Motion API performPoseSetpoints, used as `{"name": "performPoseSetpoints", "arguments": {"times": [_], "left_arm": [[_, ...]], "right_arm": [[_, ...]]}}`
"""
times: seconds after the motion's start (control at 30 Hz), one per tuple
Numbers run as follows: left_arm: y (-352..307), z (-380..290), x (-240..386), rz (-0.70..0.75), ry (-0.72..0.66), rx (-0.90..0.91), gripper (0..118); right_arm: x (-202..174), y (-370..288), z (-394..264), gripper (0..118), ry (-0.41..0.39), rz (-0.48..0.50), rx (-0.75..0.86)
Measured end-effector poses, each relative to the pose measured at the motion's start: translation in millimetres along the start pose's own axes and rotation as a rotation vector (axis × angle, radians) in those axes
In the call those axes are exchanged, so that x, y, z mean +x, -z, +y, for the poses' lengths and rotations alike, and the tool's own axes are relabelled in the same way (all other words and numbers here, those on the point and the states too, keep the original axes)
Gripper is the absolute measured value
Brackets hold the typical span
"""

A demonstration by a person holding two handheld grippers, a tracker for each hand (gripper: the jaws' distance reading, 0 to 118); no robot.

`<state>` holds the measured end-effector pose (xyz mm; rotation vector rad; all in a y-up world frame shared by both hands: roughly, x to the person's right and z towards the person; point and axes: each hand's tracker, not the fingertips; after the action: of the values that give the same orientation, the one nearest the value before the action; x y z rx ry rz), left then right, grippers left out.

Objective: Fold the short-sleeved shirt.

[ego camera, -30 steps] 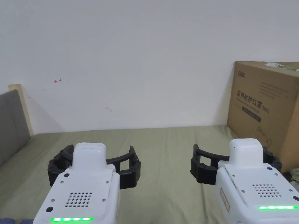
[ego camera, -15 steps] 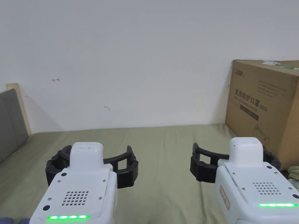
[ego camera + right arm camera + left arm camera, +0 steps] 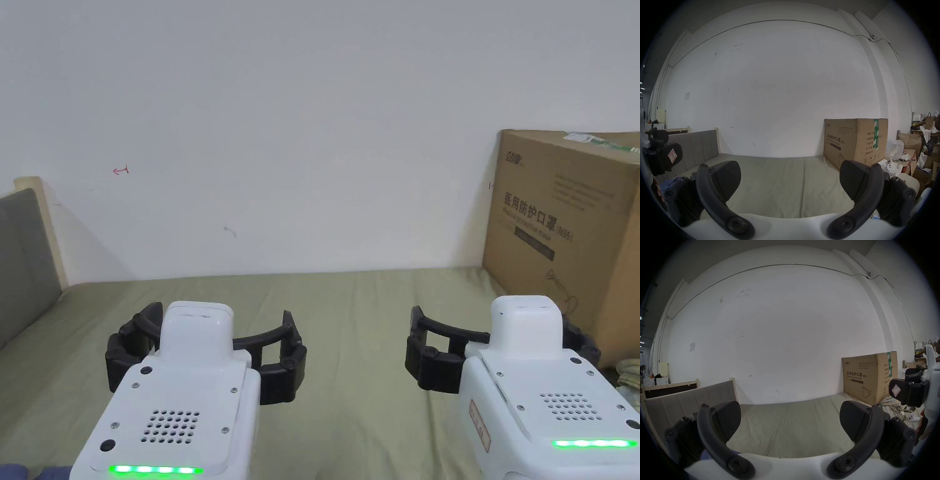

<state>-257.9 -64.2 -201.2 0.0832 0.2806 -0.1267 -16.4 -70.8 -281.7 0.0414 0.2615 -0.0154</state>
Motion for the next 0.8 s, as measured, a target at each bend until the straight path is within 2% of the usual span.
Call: {"name": "performPoseSetpoints", "arguments": {"times": [0.8], "left_arm": [[7, -4, -11, 0.028, -0.064, -0.039, 118]], "right_arm": [[-6, 2, 2, 118, -0.030, 0.015, 0.005]]}}
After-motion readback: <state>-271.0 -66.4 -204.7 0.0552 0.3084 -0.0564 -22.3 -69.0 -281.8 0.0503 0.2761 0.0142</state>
